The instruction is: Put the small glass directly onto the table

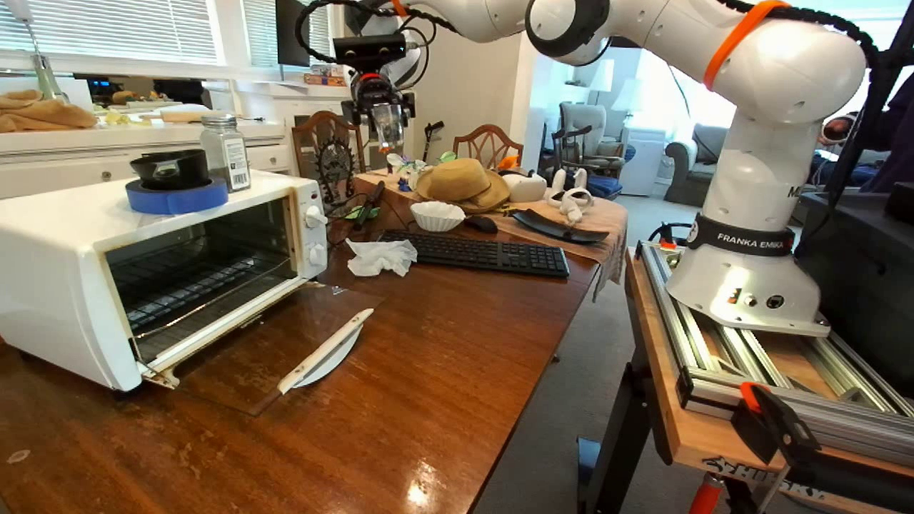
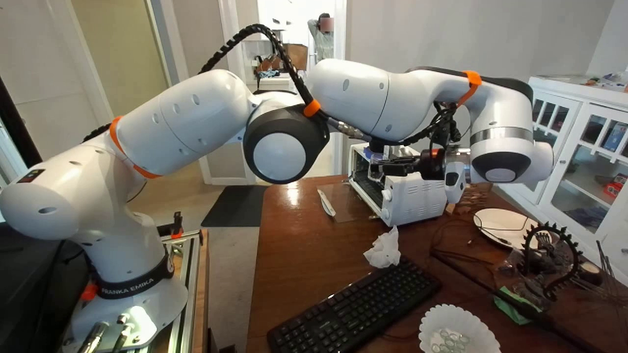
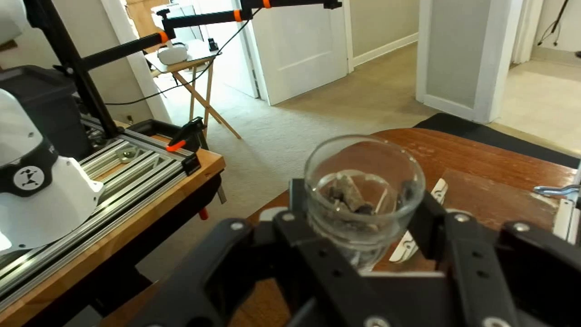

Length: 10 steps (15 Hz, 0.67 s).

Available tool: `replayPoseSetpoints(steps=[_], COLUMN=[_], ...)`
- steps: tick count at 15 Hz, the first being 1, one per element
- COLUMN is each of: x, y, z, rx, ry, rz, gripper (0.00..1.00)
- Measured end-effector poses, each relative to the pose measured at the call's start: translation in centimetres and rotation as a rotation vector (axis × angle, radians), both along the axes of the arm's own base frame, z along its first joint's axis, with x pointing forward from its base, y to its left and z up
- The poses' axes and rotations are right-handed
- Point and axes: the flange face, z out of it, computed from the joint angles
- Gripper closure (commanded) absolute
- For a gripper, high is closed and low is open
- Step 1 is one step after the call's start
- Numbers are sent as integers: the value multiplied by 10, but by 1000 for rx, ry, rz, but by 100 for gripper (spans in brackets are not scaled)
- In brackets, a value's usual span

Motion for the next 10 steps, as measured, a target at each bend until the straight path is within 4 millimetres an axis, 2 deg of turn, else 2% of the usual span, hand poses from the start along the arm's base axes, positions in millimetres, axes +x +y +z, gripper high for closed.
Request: replayPoseSetpoints(steps=[3, 4, 6, 8, 9, 10], x=[-6, -6, -2, -1, -1, -1], y=[-3, -5, -7, -7, -6, -6], z=[-22, -30, -40, -42, -41, -41], rx=[-10, -7, 16, 27, 29, 30], ry=[45, 52, 33, 27, 26, 26], rz=[-2, -16, -53, -61, -61, -61], gripper=[69, 44, 44, 44, 69, 69])
